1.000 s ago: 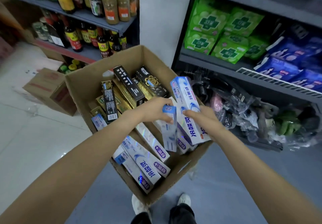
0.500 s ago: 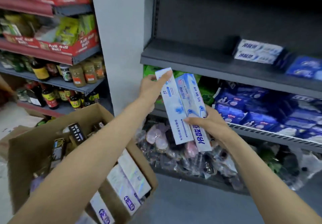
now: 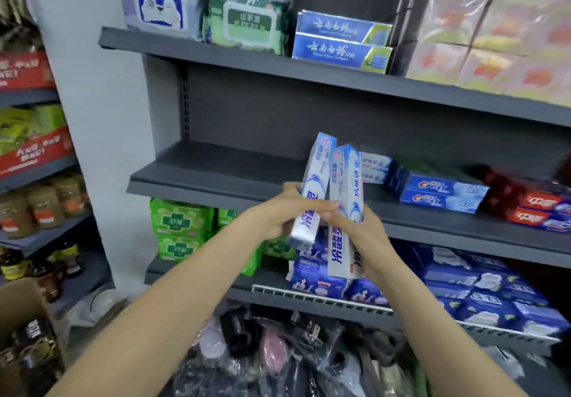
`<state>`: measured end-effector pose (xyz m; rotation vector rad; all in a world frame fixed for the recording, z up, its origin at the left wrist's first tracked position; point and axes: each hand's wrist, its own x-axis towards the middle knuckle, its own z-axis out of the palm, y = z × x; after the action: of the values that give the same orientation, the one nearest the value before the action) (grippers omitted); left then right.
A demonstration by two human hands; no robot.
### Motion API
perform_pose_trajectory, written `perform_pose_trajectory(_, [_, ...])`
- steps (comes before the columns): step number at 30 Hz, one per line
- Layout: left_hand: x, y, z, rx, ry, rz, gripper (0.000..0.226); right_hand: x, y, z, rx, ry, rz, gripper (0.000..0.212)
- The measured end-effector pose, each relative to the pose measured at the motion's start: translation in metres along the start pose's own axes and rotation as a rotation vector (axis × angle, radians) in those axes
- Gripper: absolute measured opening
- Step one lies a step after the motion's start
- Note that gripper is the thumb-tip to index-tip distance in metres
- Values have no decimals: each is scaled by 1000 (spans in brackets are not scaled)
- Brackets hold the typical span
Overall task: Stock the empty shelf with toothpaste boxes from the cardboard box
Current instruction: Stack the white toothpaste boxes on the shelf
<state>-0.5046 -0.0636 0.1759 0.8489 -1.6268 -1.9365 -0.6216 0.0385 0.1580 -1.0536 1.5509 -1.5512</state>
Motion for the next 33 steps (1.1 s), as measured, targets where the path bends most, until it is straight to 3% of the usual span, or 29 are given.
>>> perform_pose_trajectory(4, [56,16,-3,60,-71,-14,26,45,3,-35,95,98,104,26])
perform_pose_trajectory(7, [103,27,-11,256,-67,38,9,84,4,-62,141,161,115,33])
perform_pose_trajectory(13, [188,46,-16,647,22,250,27,143,6,-98,161,163,150,35])
perform_pose_trajectory(18, [245,50,-13,1222,-7,359,35,178,12,-111,211,238,179,47])
perform_pose_trajectory(26, [286,14,-4,1660,96,641,47,217,23,-119,346,290,187,43])
perform_pose_trajectory(30, [284,6,0,1512,147,694,48,231,27,-114,535,276,224,31])
perform_pose_trajectory(33, [271,15,11,1015,39,576,35,241,24,-106,651,280,181,17])
